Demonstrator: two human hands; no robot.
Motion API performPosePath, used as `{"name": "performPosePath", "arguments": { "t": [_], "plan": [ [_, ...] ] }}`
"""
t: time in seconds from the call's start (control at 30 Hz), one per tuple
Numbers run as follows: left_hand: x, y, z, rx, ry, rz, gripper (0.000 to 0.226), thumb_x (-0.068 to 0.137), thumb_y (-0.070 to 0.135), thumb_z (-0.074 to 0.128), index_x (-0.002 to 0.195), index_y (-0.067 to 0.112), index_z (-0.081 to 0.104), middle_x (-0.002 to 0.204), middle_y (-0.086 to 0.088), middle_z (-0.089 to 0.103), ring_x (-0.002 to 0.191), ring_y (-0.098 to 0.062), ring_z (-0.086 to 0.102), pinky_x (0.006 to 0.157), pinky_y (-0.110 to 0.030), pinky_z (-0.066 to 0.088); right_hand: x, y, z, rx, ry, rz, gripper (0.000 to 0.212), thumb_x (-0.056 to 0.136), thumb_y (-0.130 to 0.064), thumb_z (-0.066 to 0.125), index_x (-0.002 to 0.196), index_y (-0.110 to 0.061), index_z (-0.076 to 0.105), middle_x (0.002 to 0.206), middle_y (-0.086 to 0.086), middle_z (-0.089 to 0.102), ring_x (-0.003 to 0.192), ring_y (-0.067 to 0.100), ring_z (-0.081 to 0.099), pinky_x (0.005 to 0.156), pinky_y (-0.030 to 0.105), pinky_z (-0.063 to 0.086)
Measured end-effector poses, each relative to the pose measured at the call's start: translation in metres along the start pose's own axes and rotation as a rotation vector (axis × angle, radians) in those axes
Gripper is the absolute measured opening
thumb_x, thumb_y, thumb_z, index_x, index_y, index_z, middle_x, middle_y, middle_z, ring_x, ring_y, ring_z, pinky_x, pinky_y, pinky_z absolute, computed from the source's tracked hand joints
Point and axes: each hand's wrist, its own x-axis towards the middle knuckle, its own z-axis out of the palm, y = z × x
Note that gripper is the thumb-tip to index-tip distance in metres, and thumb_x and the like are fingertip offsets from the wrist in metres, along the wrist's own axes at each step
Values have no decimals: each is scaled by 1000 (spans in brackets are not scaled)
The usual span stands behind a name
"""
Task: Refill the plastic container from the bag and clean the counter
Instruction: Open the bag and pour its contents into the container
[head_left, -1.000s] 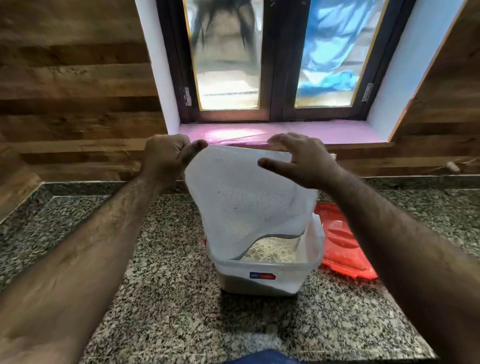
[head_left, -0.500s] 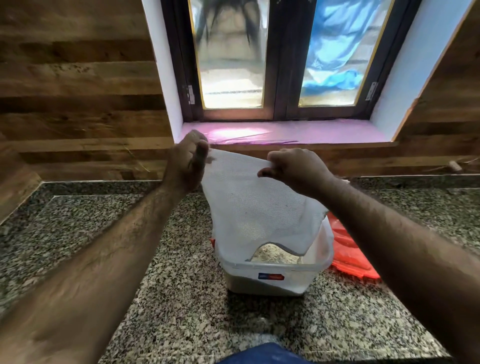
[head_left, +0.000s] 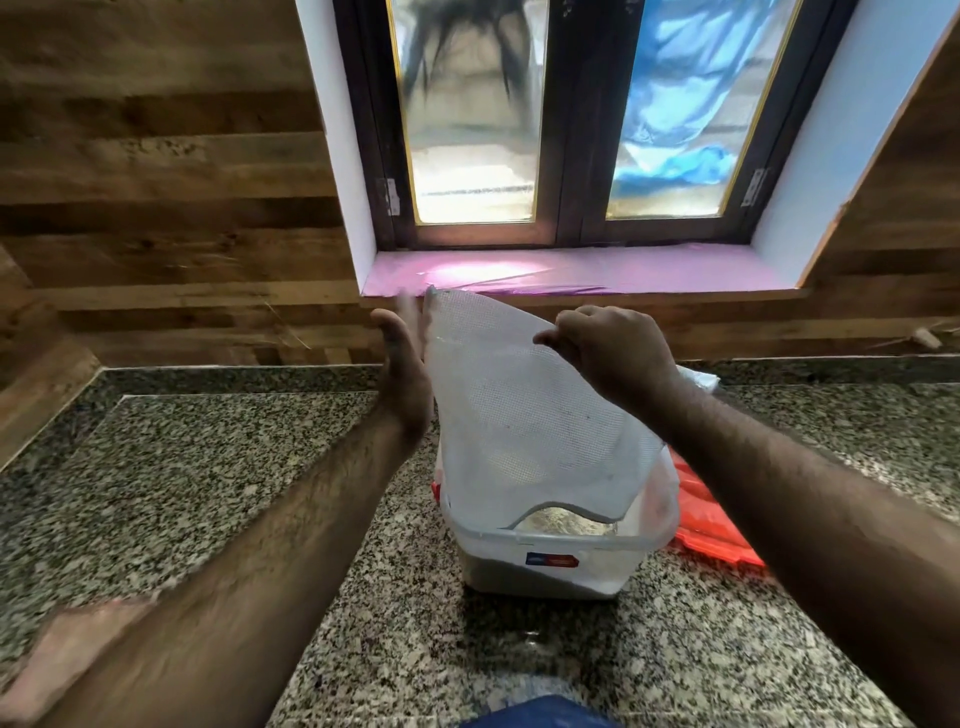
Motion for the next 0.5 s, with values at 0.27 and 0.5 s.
{"name": "performPosePath", "arguments": {
  "t": [0.27, 0.5],
  "plan": [
    [-22, 13, 13, 30, -93, 70, 141, 55, 110, 13, 172, 31, 19, 172, 16, 31, 132, 27, 42, 91, 6, 41, -2, 0, 5, -24, 7, -17, 46, 104, -50, 58, 77, -15, 66, 67, 4, 68, 53, 23, 59, 56, 25, 32],
    [-12, 8, 7, 226, -57, 183, 135, 64, 110, 9, 173, 30, 1, 182, 3, -1, 164, -9, 9, 135, -40, 17, 1, -6, 2, -11, 32, -31, 42, 103, -45, 66, 75, -14, 65, 64, 2, 64, 53, 13, 41, 55, 23, 31]
  ]
}}
